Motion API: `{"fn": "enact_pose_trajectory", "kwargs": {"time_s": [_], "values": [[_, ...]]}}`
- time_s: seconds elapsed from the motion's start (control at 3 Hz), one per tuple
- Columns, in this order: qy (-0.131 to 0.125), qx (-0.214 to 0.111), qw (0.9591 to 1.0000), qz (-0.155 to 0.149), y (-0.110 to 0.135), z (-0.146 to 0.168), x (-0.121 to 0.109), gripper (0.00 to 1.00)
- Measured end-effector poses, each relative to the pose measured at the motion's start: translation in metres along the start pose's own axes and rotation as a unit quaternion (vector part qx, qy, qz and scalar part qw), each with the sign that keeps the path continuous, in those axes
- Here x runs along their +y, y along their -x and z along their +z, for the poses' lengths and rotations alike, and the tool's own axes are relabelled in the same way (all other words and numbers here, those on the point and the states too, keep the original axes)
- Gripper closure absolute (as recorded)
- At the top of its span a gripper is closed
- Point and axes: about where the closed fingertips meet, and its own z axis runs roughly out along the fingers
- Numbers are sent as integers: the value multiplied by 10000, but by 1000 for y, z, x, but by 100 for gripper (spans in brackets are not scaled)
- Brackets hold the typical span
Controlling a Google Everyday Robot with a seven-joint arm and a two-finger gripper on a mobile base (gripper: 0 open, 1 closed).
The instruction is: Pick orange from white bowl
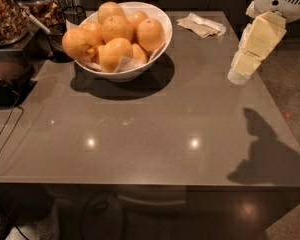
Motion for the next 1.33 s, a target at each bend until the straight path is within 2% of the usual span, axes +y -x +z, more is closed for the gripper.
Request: {"fn": "enact_pose_trajectory", "kwargs": {"time_s": [0.33,0.67,1.0,1.33], "values": [[0,-1,10000,1,0,0,0,0],[-7,-268,9995,175,35,1,-16,0],[112,-470,9984,298,76,7,-34,0],[134,-672,9973,269,110,11,-46,0]]}}
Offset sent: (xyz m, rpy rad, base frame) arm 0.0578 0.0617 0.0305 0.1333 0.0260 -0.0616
